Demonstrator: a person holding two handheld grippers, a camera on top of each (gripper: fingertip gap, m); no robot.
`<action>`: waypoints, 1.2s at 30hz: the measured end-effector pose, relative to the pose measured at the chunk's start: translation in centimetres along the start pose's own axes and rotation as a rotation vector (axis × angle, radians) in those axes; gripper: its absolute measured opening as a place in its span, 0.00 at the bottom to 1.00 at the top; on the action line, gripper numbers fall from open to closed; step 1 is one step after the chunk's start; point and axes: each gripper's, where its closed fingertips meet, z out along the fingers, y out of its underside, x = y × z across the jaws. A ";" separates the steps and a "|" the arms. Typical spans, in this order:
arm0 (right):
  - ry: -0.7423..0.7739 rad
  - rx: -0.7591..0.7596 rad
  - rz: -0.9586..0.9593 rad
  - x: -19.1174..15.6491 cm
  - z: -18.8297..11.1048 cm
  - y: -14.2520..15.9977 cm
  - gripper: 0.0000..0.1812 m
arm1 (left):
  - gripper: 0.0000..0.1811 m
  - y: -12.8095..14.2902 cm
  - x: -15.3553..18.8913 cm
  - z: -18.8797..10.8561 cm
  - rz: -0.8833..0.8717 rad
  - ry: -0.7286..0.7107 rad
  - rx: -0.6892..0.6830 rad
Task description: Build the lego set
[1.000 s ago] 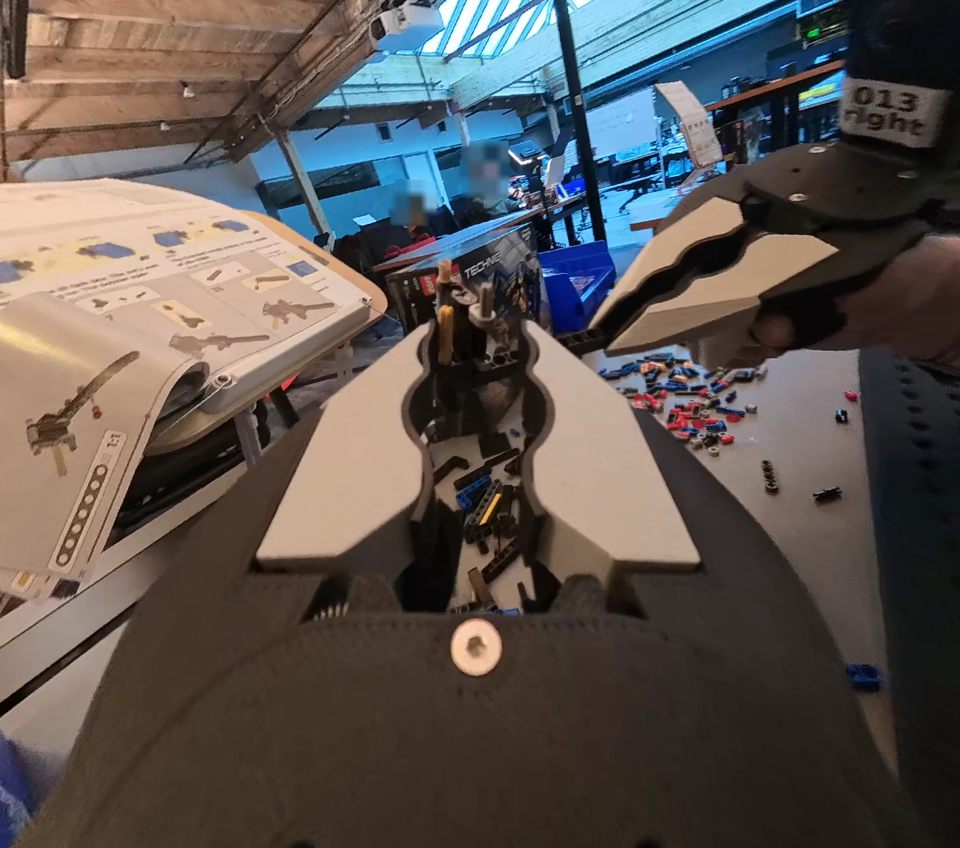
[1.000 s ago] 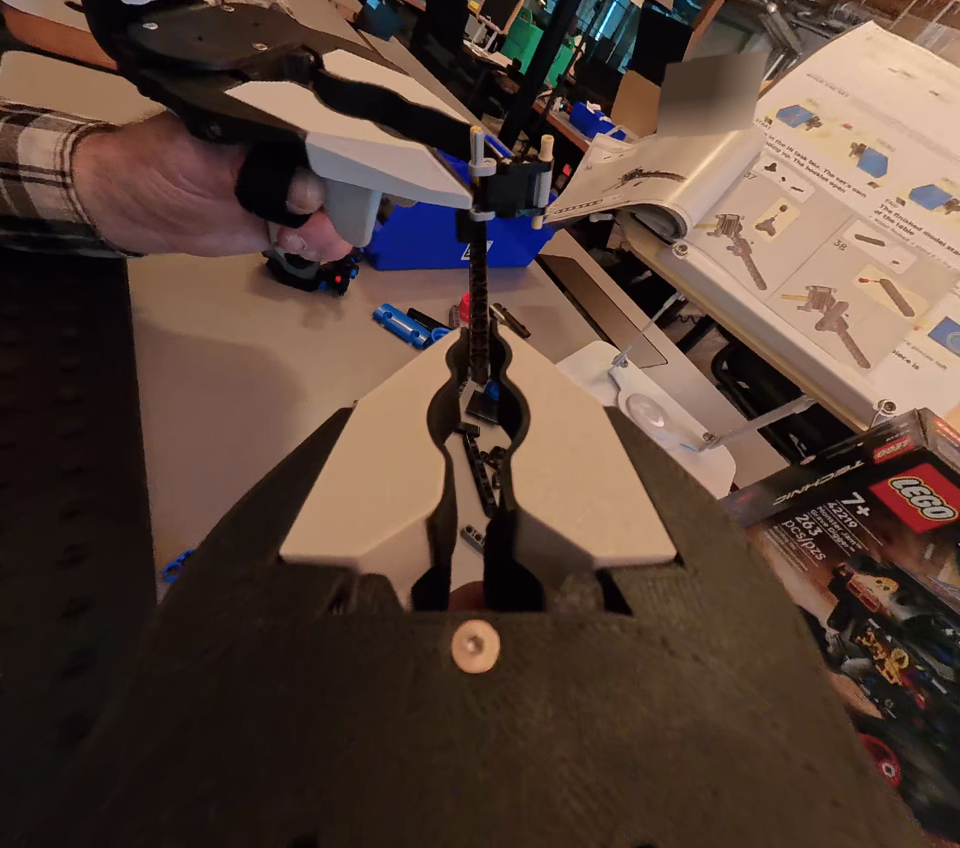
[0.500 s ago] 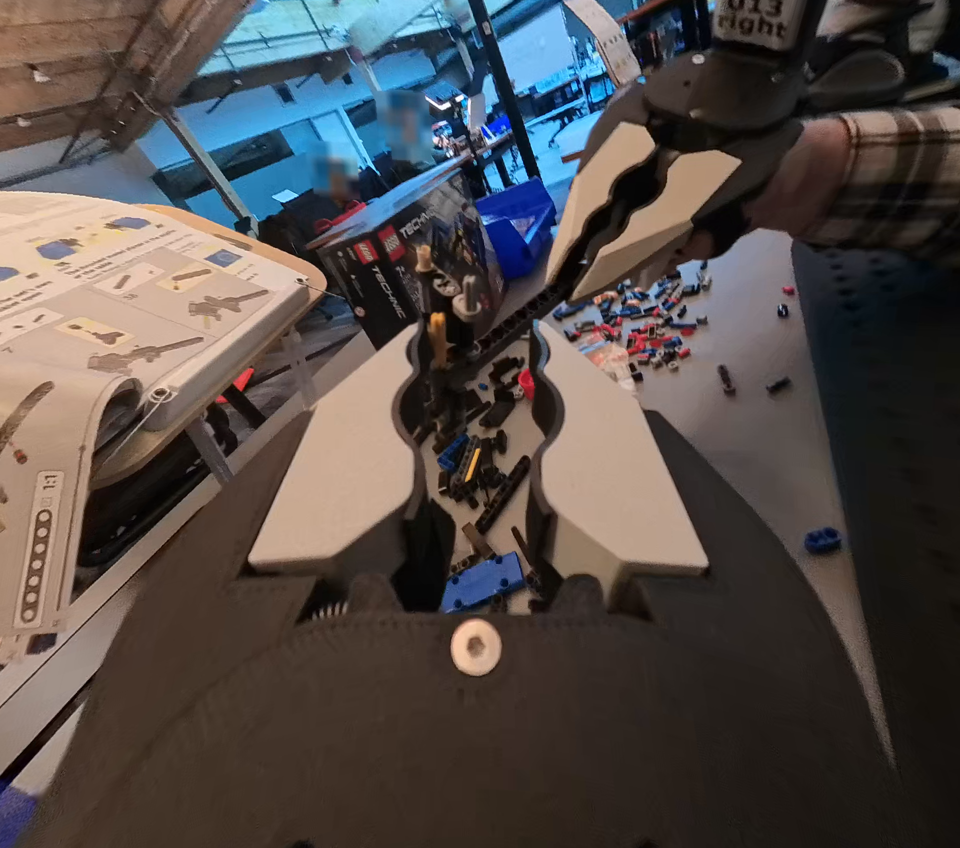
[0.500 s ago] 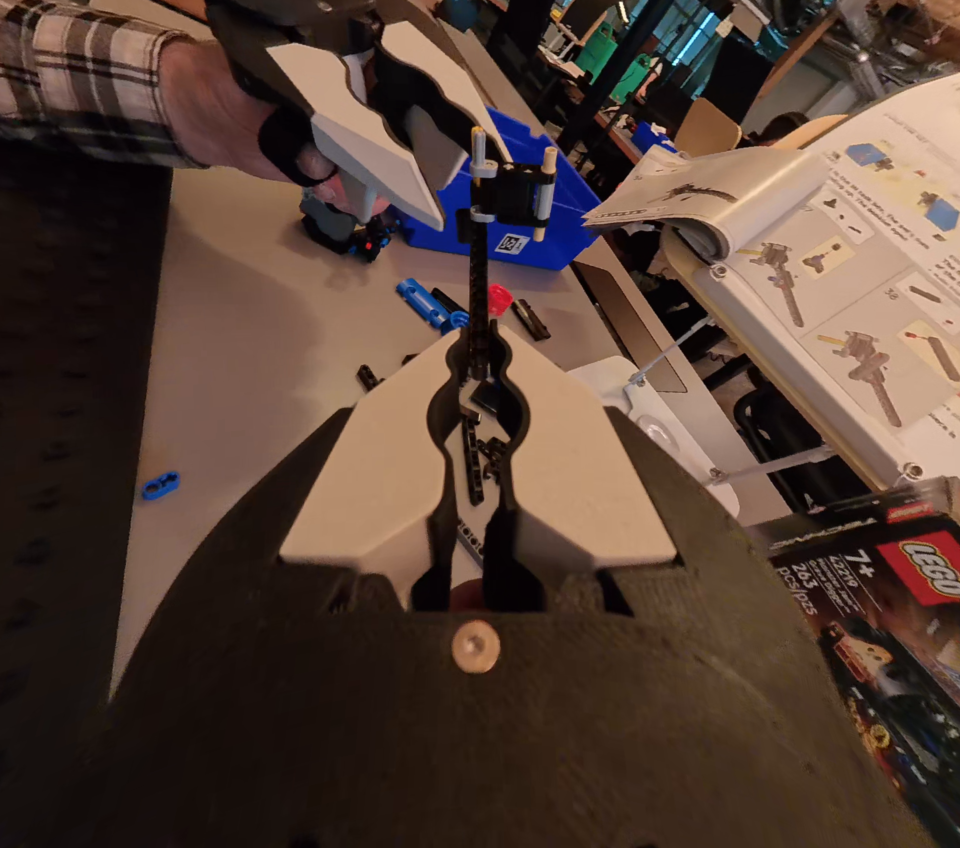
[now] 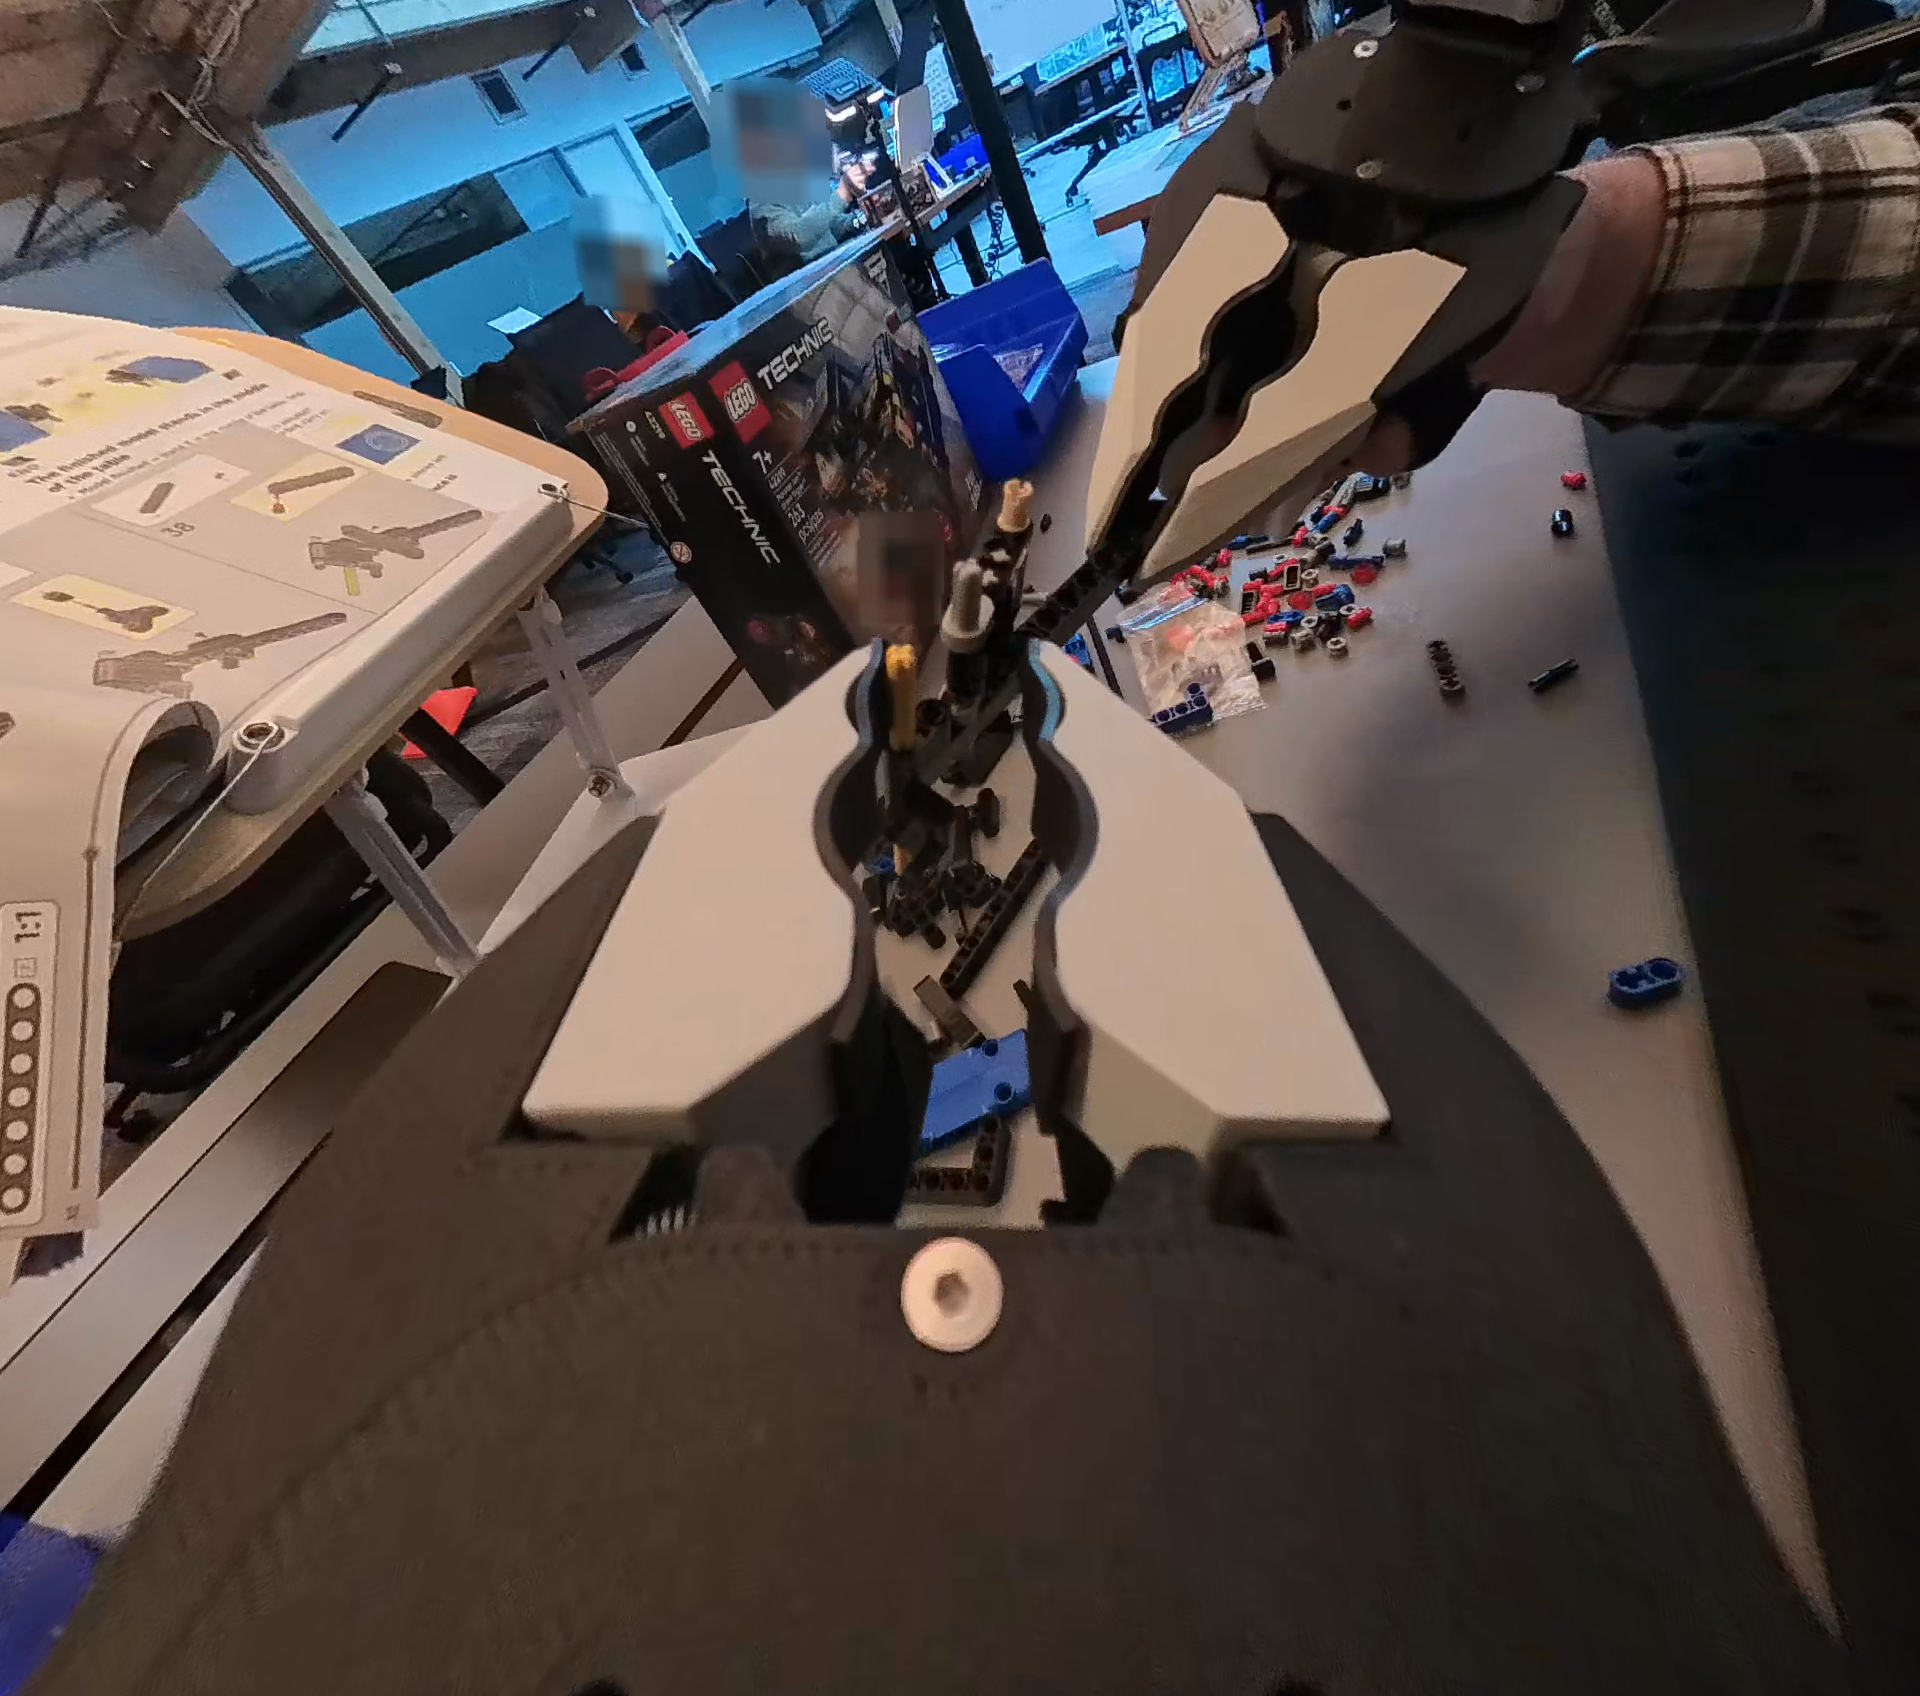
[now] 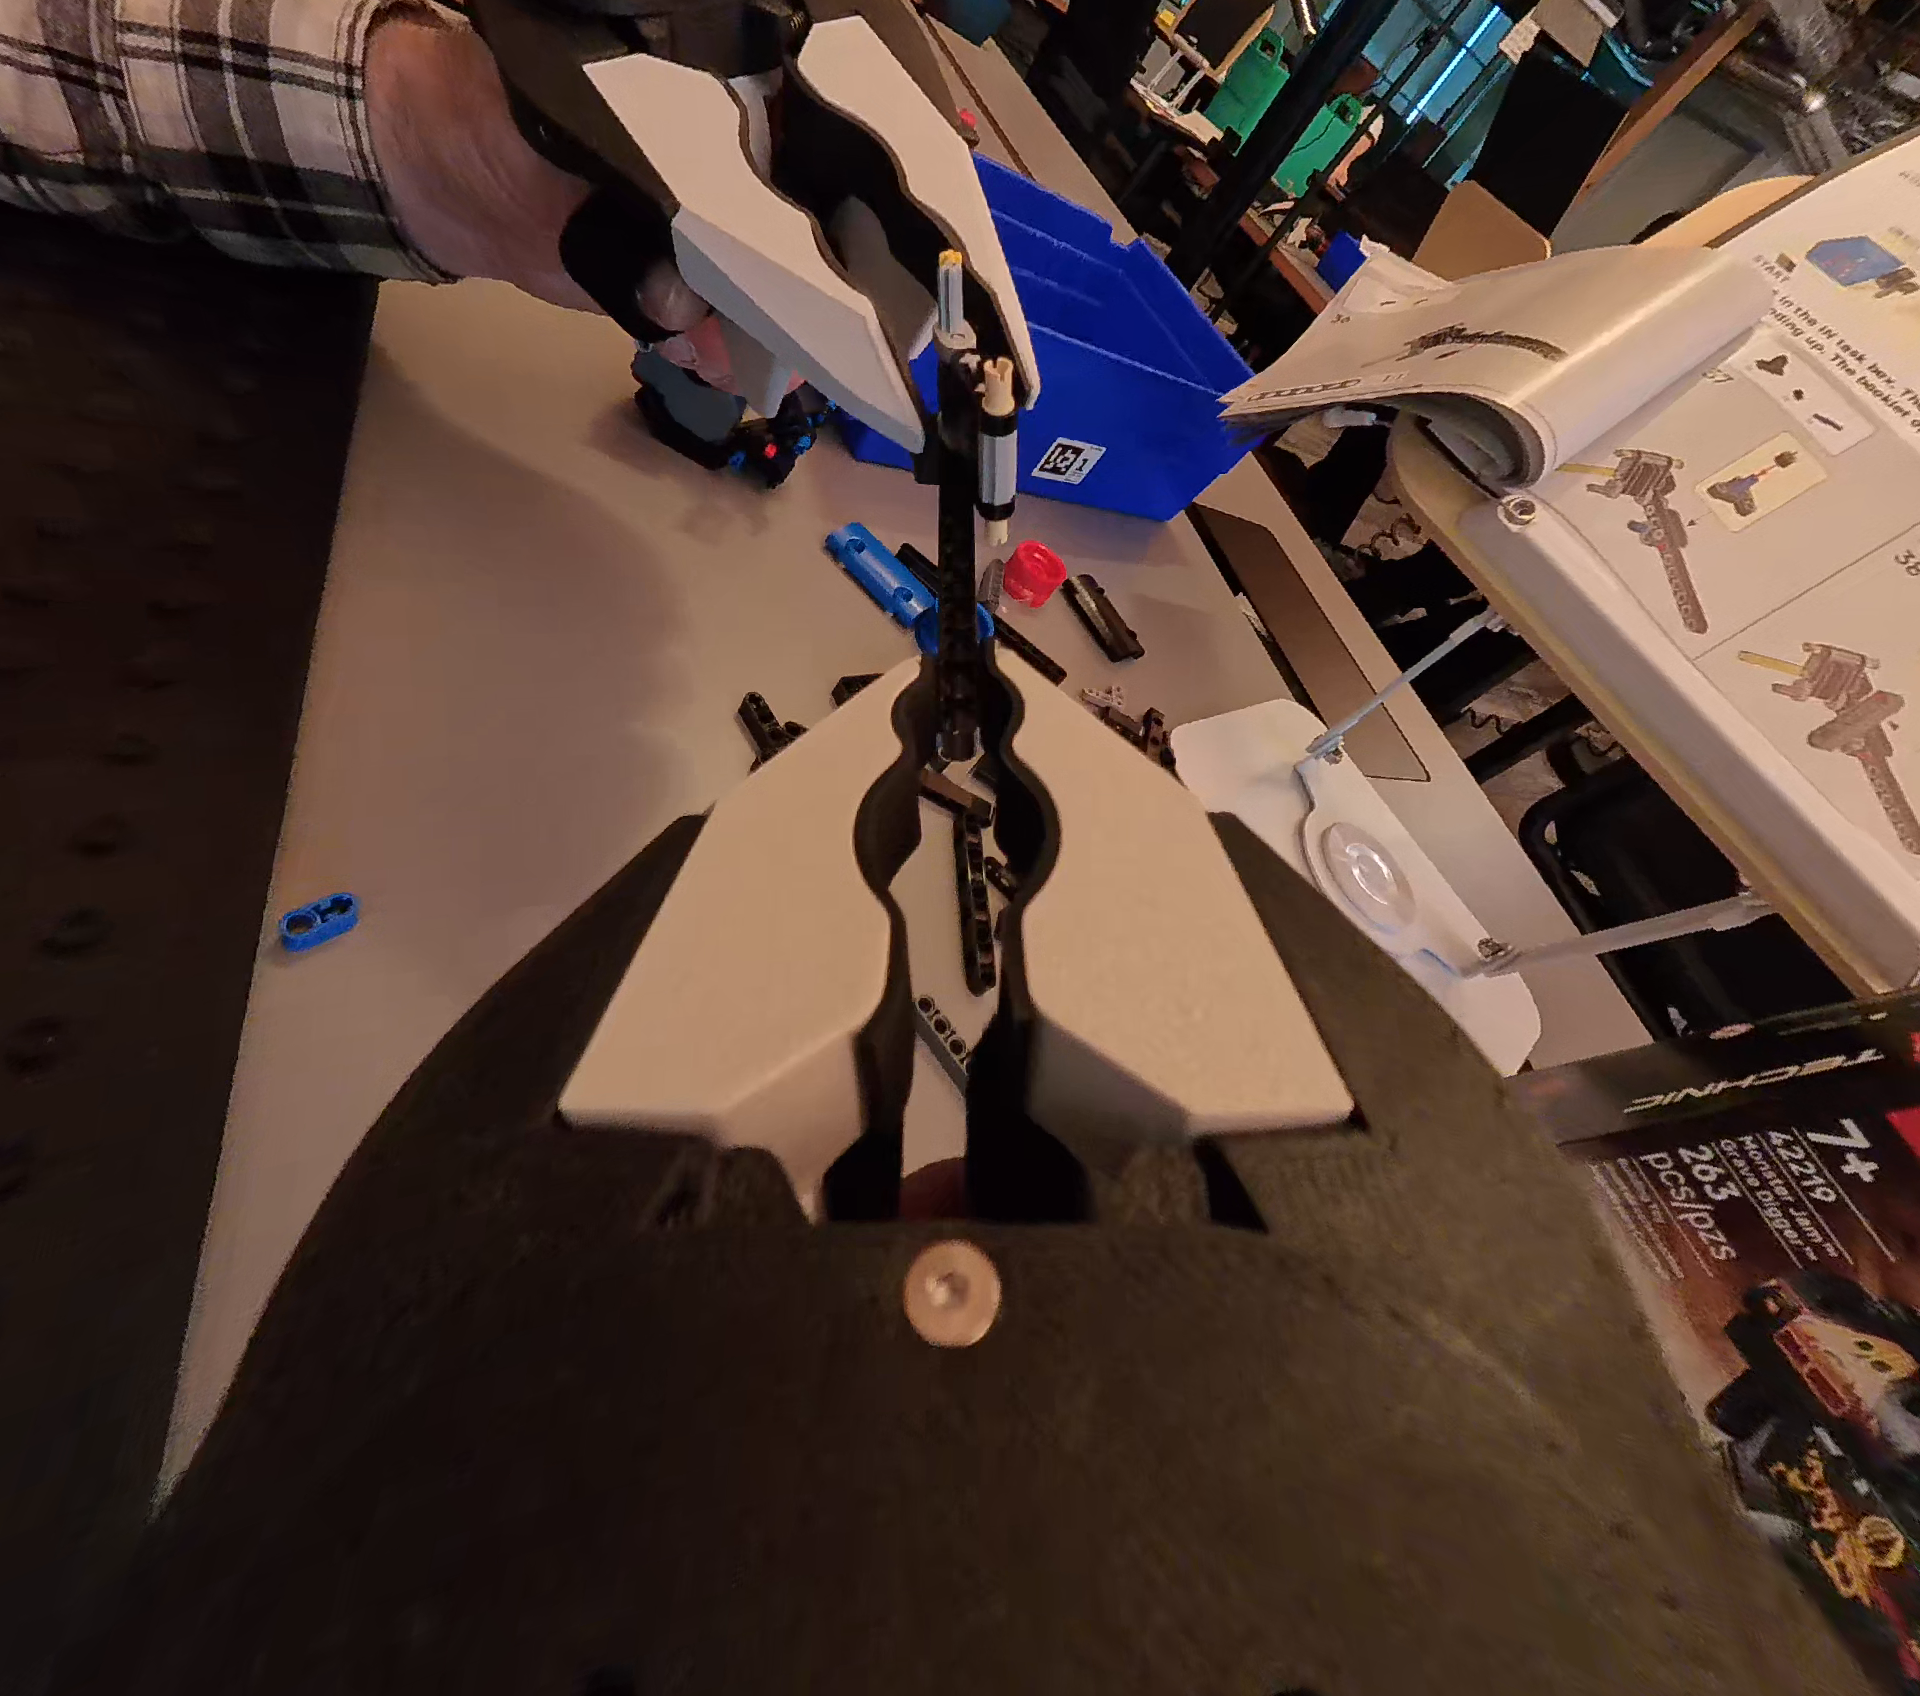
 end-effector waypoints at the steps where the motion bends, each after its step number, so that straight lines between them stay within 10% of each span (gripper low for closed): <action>1: 0.001 0.002 0.001 0.0 0.0 0.1 0.03 | 0.13 0.1 0.0 0.0 -0.001 0.000 -0.002; 36: 0.017 -0.100 -0.072 -0.7 1.2 3.3 0.03 | 0.20 0.3 -3.7 -0.1 -0.111 -0.228 -0.018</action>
